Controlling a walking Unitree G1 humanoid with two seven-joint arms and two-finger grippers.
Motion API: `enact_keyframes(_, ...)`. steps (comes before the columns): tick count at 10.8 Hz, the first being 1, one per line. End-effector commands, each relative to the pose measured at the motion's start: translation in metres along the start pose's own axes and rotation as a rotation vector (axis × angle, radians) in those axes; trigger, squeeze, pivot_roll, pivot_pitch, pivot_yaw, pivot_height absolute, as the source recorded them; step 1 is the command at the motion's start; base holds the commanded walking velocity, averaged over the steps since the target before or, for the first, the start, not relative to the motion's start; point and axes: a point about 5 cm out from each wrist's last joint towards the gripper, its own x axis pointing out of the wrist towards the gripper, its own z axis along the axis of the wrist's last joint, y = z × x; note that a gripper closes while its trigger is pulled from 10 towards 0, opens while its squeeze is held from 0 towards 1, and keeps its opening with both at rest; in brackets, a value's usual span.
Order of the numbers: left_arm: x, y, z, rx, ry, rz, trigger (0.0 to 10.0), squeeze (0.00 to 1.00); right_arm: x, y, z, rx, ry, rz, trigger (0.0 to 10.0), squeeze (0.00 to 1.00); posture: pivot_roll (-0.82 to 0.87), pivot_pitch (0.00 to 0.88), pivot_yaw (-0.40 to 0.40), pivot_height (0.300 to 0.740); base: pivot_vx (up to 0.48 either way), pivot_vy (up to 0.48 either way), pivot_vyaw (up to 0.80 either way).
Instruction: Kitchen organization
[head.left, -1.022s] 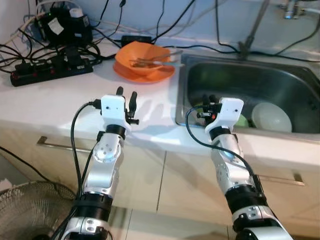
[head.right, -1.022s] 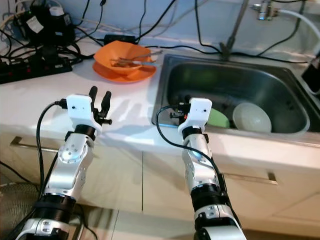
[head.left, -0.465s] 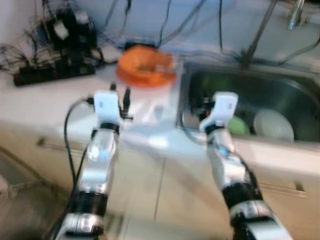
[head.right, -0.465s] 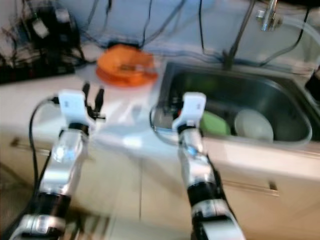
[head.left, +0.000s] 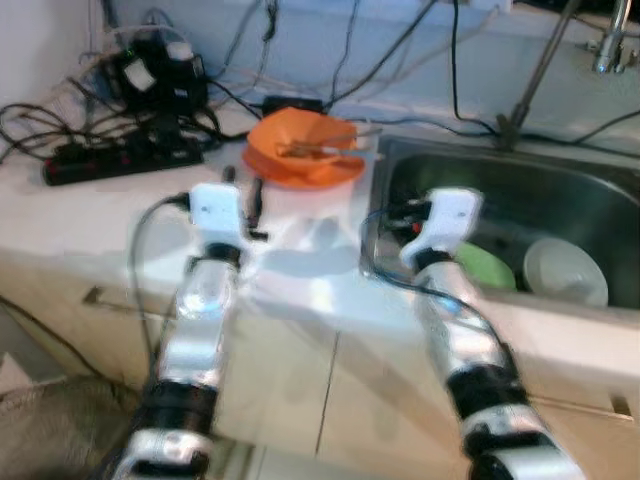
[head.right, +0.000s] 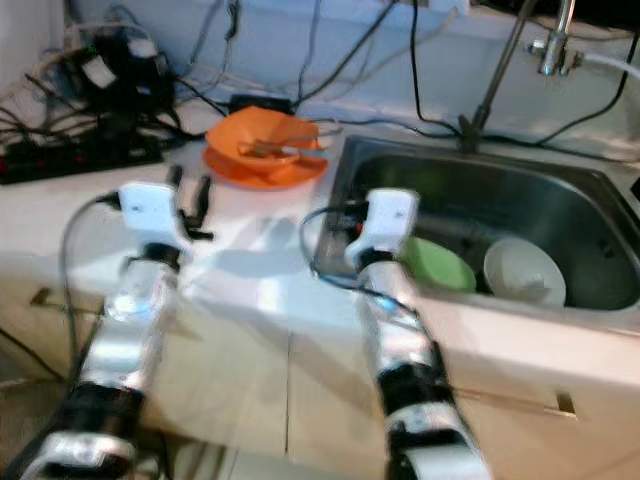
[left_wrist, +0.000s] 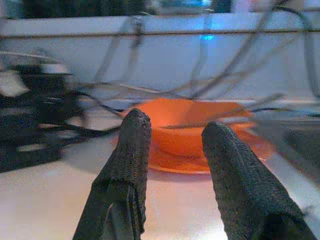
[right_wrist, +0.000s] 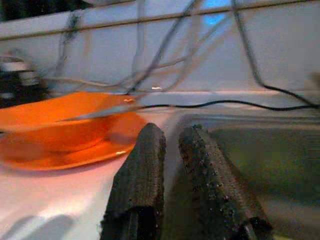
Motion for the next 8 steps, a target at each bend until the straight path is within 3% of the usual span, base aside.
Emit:
enact_keyframes(1, 0.0008, 0.0049, 0.0037, 0.017, -0.01, 0.008, 10.0, 0.0, 0.001, 0.0047, -0.0002, 0.007, 0.003, 0.011, 10.0, 0.0, 0.23, 0.0, -0.024, 0.74, 0.304, 0.0, 0.0)
enact_keyframes(8, 0.0025, 0.0043, 0.0068, 0.013, -0.017, 0.006, 10.0, 0.0, 0.0008, 0.0042, -0.0008, 0.008, 0.008, 0.005, 10.0, 0.0, 0.22, 0.005, -0.024, 0.74, 0.307, 0.0, 0.0)
